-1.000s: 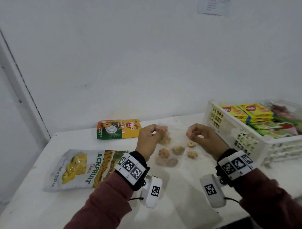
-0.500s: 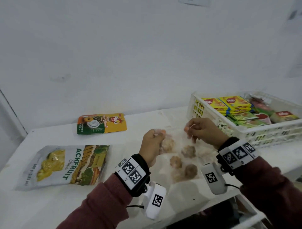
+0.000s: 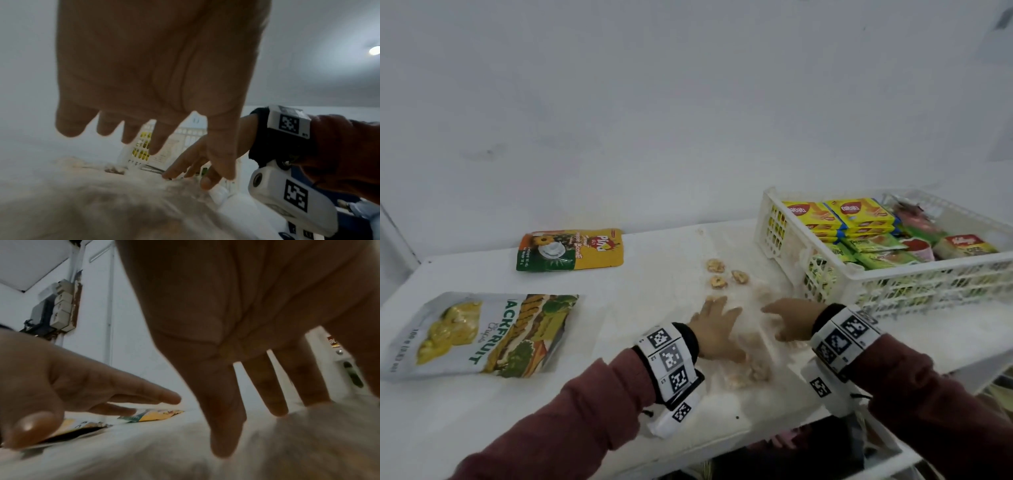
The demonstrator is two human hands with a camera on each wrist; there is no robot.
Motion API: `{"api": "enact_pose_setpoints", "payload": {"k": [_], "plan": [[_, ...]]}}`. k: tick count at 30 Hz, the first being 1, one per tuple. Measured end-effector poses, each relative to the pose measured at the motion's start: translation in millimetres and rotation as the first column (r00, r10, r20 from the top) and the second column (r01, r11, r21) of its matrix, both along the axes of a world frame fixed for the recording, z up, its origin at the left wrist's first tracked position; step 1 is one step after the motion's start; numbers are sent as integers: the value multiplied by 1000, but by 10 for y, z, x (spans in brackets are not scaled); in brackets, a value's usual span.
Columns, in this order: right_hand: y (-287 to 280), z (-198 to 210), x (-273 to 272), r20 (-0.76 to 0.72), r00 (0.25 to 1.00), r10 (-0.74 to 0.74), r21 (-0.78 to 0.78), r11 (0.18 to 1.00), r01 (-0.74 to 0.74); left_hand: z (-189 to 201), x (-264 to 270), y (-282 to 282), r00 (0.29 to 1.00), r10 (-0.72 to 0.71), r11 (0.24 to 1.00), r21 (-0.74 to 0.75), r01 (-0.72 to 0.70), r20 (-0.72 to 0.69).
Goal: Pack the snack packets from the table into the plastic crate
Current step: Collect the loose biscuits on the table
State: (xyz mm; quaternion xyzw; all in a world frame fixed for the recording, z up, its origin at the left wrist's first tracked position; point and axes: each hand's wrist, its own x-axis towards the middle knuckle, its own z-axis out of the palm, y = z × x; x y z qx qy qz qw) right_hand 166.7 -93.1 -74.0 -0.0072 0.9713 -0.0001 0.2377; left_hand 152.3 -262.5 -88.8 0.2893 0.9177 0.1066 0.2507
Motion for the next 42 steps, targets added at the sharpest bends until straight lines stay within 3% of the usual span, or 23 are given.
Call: {"api": "enact_pose_setpoints", "payload": {"k": [4, 12, 24, 32, 39, 42], "plan": [[40, -74, 33, 65, 997, 31, 29, 999, -33, -78, 114, 223, 989, -145, 968, -206, 140, -11], [81, -162, -103, 85, 993, 87, 67, 994, -92, -72, 101, 452, 998, -53, 933, -358, 41, -24], [34, -85, -365, 47, 992, 115, 162, 979, -121, 56, -102, 544, 997, -29, 901, -434, -5, -71], [86, 50, -247, 210, 977, 34, 109, 992, -58, 237, 62, 527, 996, -23, 925, -377, 52, 81], [43, 63, -176, 209, 978, 21, 105, 993, -44, 399, 228, 536, 998, -58, 927, -368, 65, 29], [29, 44, -161, 192, 981, 19, 116, 992, -42, 300, 163, 475, 998, -55, 925, -375, 55, 11]]}}
